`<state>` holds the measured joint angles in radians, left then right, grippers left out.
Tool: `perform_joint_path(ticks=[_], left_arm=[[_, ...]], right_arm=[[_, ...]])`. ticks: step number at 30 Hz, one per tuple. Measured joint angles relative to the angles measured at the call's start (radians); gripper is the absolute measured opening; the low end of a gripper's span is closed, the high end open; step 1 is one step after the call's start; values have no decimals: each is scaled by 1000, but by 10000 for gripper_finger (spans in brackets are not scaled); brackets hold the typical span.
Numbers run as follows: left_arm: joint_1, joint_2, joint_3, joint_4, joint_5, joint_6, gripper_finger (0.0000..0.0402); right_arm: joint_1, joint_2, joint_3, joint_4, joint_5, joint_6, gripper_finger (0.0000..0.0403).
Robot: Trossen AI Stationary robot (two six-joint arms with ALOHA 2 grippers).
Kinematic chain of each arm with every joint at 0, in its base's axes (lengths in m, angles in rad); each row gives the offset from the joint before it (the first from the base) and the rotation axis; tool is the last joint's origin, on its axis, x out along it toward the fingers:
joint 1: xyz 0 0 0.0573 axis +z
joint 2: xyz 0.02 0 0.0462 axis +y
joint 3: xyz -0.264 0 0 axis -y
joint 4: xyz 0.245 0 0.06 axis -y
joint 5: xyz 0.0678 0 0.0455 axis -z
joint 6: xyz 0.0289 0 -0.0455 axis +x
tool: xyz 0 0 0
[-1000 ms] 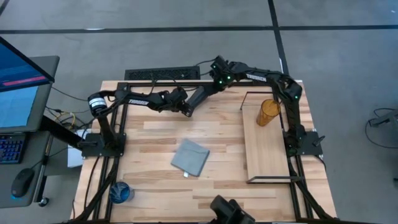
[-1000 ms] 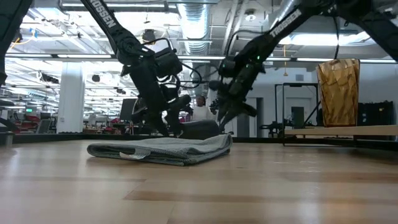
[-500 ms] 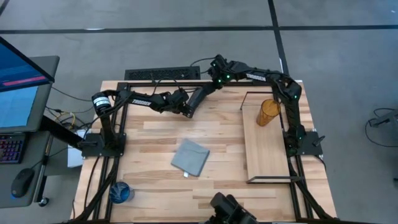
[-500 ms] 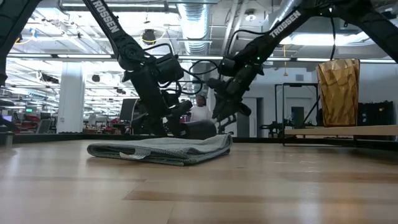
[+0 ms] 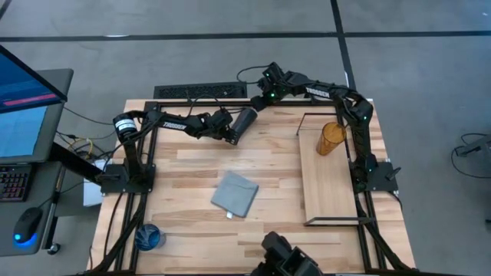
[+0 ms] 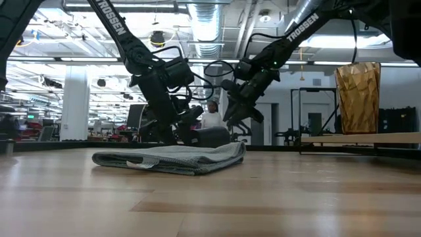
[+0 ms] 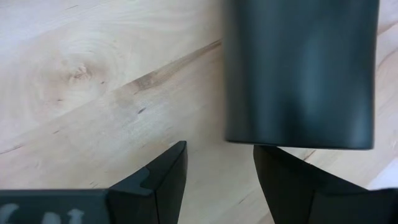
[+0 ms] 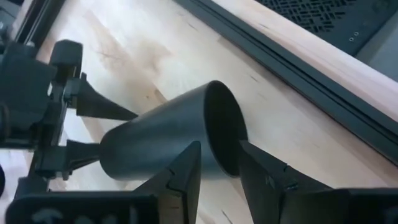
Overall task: Stack small to large cups/mugs on shelf
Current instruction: Put the black cup on the shelf
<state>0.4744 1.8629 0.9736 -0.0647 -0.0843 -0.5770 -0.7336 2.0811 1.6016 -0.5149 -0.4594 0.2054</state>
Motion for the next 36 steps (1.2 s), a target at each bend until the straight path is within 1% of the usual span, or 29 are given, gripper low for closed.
perform_joint_path(ticks=[10, 16, 20, 28, 30, 33, 36], left_arm=[[0, 2, 0, 8, 9, -9, 178], [0, 2, 0, 7, 10, -13, 178], [0, 2, 0, 7, 10, -14, 178], [0, 2, 0, 9, 11, -23, 178], [0, 2, 0, 10, 13, -23, 178], [0, 2, 0, 10, 18, -24, 178], [0, 2, 0, 6, 19, -26, 178]], right_arm=[[-2, 0, 0, -2, 0, -24, 127], [-2, 1, -6, -51, 12, -33, 127], [-2, 3, -18, -62, -3, -47, 127], [16, 3, -17, -23, -15, -57, 127], [24, 25, -15, -16, -18, -56, 127], [23, 52, -13, -17, -37, -50, 127], [22, 74, -11, 20, -110, -24, 127]])
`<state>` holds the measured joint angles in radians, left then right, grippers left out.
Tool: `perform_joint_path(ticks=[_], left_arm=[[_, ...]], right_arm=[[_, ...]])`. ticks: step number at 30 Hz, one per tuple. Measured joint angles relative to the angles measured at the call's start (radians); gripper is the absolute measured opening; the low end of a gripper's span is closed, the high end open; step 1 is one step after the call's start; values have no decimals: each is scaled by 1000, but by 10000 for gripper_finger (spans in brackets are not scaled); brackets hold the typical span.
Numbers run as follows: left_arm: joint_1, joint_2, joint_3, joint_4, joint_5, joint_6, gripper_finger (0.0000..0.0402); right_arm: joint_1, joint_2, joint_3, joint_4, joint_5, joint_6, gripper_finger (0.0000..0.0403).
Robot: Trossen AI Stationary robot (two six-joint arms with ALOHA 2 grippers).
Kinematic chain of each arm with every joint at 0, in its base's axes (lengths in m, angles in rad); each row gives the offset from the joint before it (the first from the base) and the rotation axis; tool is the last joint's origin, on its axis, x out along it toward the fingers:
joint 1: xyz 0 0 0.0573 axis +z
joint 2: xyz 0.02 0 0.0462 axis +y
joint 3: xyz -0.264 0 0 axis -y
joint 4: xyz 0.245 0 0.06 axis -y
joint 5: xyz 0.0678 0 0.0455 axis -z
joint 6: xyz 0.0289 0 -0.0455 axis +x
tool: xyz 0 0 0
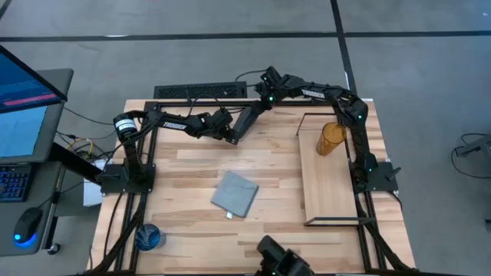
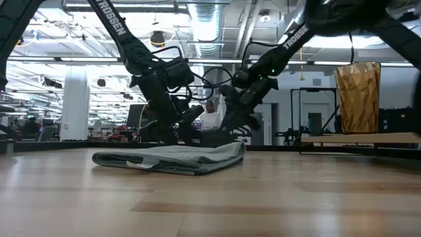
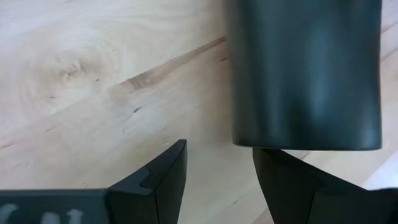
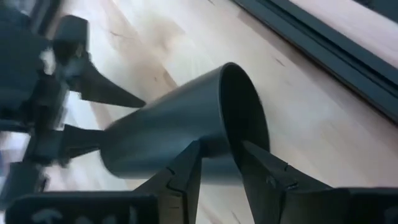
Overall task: Stack small to large cups/mugs on shelf
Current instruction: Put the black cup on the shelf
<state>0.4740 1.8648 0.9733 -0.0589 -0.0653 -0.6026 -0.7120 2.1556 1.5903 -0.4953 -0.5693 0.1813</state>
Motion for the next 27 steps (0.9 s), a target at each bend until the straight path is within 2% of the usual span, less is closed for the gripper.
perform_joint_path(ticks=[3, 7, 12, 22, 26, 27], left_arm=[[1, 0, 0, -3, 0, 0, 178], [6, 0, 0, -3, 4, 5, 178], [27, 0, 0, -2, 13, 12, 178], [38, 0, -2, -1, 18, 45, 178], [41, 2, -1, 16, 19, 27, 178], [41, 2, -1, 10, 18, 39, 178]], right_arm=[[2, 4, 2, 31, -23, 17, 127], [4, 4, 33, -11, -32, 13, 122], [20, 4, 72, -102, -121, -4, 101], [74, 3, 147, -188, -115, -37, 82], [102, 7, 184, -252, -134, -92, 46], [112, 8, 189, -270, -105, -106, 32]])
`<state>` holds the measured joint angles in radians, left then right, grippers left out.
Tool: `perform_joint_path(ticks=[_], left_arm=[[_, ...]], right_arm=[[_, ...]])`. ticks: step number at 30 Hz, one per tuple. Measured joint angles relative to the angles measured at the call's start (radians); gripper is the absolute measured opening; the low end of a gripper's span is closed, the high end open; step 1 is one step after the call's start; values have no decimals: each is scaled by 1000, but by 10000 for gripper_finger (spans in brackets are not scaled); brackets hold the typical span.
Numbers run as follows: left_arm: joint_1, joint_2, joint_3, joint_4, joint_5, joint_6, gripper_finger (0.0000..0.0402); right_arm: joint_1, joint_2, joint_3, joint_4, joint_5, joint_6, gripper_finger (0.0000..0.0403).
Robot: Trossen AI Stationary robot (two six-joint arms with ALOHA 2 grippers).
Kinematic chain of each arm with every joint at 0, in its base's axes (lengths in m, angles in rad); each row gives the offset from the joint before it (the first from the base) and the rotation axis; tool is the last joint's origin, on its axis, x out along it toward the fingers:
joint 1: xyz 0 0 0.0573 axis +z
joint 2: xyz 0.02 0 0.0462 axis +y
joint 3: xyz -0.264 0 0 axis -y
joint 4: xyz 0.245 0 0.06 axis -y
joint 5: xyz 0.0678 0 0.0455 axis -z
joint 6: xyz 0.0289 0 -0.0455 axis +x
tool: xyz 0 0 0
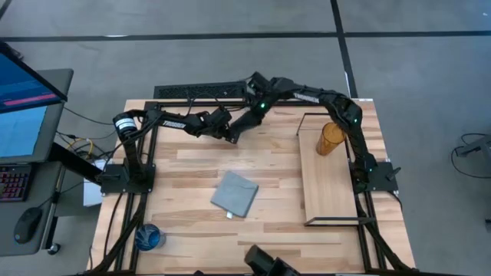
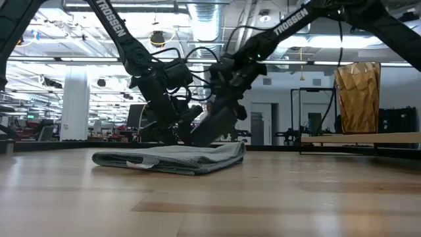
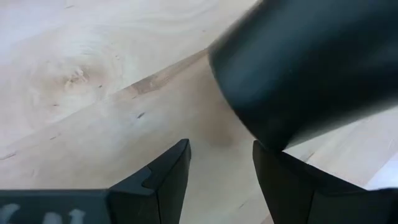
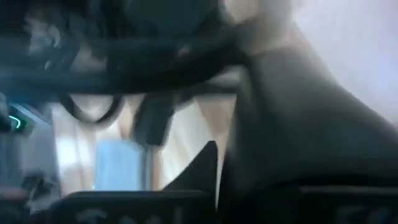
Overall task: Stack small to large cups/mugs on shelf
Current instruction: Put the black cup on the shelf
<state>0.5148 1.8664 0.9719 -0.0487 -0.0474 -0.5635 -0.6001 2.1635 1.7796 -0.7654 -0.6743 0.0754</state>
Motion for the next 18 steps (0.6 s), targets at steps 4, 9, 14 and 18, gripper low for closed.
perform_joint_path(ticks=[4, 9, 14, 18], left_arm=[[1, 1, 1, 18, 6, -6, 178], [1, 1, 0, 24, 16, 8, 178], [2, 1, 0, 31, 50, 18, 178], [2, -7, 1, 14, 69, 56, 178]], right_arm=[[9, 0, 34, -61, 56, -54, 12], [49, -2, 51, -94, 105, -77, 7], [65, -4, 121, -244, 160, -127, 5], [68, -4, 225, -433, 261, -187, 5]])
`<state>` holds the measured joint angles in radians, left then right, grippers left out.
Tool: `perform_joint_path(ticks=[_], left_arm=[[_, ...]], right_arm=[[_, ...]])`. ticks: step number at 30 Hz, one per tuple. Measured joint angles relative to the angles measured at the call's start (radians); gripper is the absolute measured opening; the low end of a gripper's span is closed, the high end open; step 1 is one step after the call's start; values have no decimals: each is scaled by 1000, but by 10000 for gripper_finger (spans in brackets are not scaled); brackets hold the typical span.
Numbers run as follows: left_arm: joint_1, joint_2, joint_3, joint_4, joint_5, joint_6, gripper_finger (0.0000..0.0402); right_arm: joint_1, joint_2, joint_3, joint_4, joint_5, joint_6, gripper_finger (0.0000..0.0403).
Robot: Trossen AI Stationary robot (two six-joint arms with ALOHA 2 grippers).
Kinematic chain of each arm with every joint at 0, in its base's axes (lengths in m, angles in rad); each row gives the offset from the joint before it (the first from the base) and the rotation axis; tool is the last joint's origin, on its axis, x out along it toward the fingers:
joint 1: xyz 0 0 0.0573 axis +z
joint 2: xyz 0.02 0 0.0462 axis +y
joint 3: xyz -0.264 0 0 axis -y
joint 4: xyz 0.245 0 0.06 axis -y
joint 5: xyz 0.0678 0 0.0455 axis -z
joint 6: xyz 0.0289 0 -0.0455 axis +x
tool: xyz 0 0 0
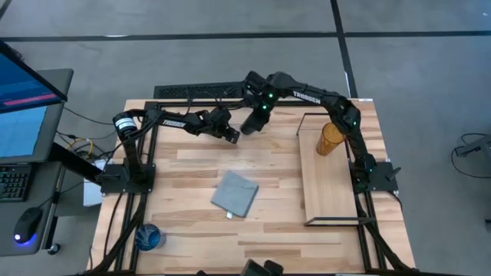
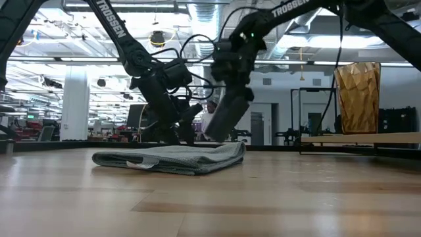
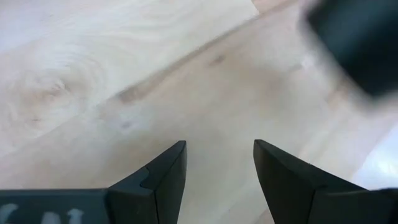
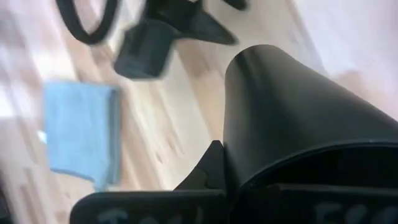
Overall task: Stack small to large cups/mugs on shelf
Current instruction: Put the black cup on the shelf
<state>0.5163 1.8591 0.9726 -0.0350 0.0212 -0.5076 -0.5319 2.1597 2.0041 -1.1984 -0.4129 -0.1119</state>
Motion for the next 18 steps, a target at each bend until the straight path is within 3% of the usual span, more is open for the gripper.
perform_joint_path(ticks=[7, 10, 18], left_arm=[[22, -61, 0, -13, 38, 54, 178], [39, -112, 0, -18, 55, 82, 178], [76, -388, 0, -51, 48, 212, 178]], right_arm=[[-5, -2, 259, -318, 198, -52, 5], [-11, -26, 336, -371, 239, -22, 5], [-4, -177, 343, -374, 287, 113, 6]])
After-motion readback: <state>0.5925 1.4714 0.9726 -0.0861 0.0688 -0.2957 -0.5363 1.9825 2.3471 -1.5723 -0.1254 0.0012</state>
